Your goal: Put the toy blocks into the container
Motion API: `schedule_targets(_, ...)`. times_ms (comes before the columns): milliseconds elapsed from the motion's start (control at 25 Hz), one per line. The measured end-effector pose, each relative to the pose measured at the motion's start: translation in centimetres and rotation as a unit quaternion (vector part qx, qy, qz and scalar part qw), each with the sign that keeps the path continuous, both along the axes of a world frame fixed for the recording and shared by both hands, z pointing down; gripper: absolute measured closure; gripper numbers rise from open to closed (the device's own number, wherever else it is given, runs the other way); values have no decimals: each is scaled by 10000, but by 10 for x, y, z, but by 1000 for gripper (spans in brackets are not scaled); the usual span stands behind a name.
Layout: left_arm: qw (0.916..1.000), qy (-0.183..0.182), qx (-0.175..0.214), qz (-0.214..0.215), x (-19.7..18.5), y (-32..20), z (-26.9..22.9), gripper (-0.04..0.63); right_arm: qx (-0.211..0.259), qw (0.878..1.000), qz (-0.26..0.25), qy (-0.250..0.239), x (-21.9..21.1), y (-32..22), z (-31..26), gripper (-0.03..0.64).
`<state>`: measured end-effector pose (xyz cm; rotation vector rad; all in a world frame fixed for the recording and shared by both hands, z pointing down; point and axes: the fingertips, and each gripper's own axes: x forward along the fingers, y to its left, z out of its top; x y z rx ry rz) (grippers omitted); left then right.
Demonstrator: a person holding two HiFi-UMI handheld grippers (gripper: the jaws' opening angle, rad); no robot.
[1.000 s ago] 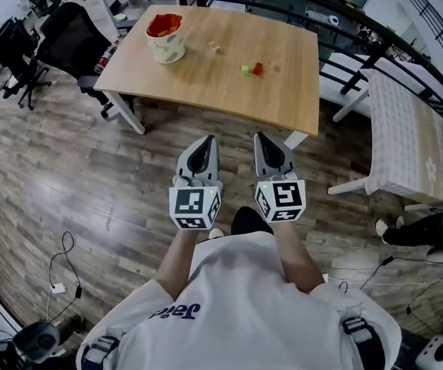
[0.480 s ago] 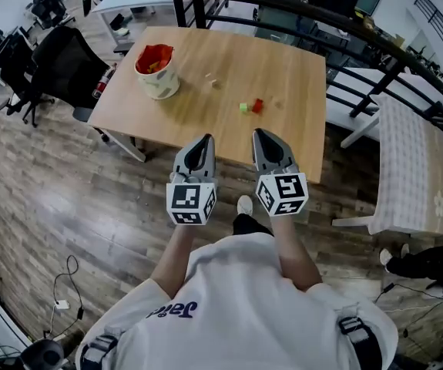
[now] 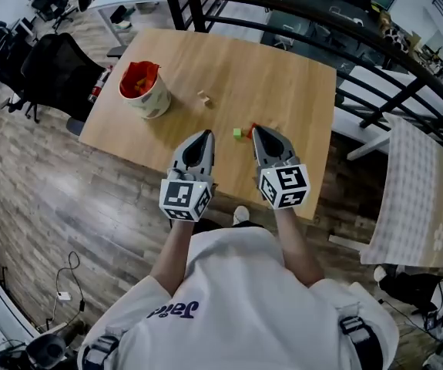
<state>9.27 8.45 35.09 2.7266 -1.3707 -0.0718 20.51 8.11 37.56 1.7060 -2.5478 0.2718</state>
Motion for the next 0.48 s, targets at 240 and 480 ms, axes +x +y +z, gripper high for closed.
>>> schedule_targets(240,9991,-318,-283,-69,0,-52,37,588,-606,9958,-569,395,-19,-52,51,600)
schedule_targets(480,9988,-250,-418,76,-16,-107,62,588,-1089,9871,-949,689,-50,-99,102,600)
